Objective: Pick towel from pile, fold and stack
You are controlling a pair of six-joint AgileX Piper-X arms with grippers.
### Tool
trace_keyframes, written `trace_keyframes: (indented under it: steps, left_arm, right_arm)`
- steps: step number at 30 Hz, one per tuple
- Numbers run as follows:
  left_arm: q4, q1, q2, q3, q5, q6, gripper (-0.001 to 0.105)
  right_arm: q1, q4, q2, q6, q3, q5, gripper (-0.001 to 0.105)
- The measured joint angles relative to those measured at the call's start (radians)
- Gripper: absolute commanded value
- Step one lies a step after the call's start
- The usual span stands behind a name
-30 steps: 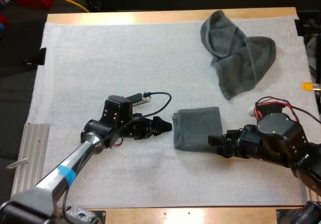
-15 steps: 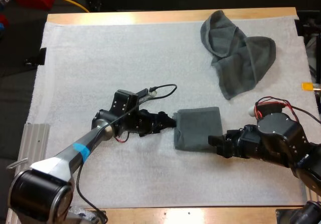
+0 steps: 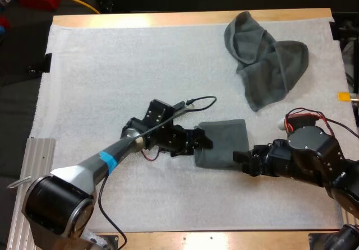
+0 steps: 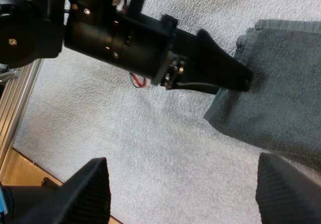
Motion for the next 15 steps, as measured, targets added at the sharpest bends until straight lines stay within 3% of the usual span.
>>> trace_keyframes:
  steps: [13, 15]
  left_arm:
    - [0.001, -0.105, 0.061, -0.072, 0.003, -0.077, 0.069]
    - [0.001, -0.105, 0.061, -0.072, 0.003, -0.077, 0.063]
  right_arm:
    - [0.000, 0.001, 0.000, 0.000, 0.000, 0.000, 0.061]
    - [0.000, 0.001, 0.000, 0.000, 0.000, 0.000, 0.061]
